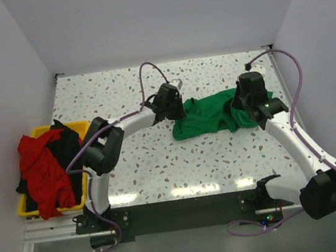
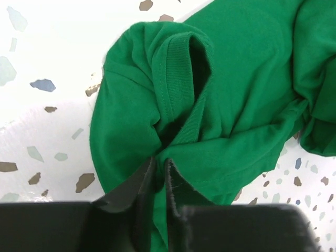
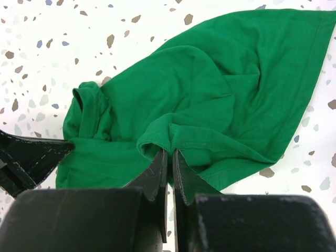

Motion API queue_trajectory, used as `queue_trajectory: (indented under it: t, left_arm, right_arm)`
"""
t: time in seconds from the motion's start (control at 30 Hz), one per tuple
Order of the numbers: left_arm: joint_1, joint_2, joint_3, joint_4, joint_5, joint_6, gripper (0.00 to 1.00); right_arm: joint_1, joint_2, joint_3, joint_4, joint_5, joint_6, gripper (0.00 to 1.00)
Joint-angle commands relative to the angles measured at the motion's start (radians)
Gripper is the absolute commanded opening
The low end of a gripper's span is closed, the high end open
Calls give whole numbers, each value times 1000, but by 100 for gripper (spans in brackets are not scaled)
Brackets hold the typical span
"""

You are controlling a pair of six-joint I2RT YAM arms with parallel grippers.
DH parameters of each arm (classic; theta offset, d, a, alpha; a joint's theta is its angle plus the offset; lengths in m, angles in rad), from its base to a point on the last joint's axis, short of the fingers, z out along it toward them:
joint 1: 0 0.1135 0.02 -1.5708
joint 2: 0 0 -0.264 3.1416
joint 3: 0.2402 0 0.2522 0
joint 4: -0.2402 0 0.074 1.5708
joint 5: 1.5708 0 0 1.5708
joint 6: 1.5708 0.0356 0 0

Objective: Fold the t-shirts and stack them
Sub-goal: Flatten the tshirt out

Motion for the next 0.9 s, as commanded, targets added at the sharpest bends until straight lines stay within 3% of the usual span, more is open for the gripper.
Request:
queue_trajectory:
  t: [0.0,0.03,0.23,0.53,0.87]
  left_arm:
    - [3,-44,-20,42,35,2,6]
    - [1,-51,-26,43,36,0,1]
    - [3,-171,-69,2,-21,-5,0]
    - [40,-542,-43,-173,-237,-14,0]
    - [47,-925,159,-374,-457,34,0]
  right_arm:
    - [-3,-11,7,30,24,-5,0]
    - [-4,-12,10,26,26,-5,0]
    - [-3,-30,38,-3,55,-5,0]
    - [-4,-61,231,-139,186,-28,0]
    - [-6,-142,531,-294,331,-82,0]
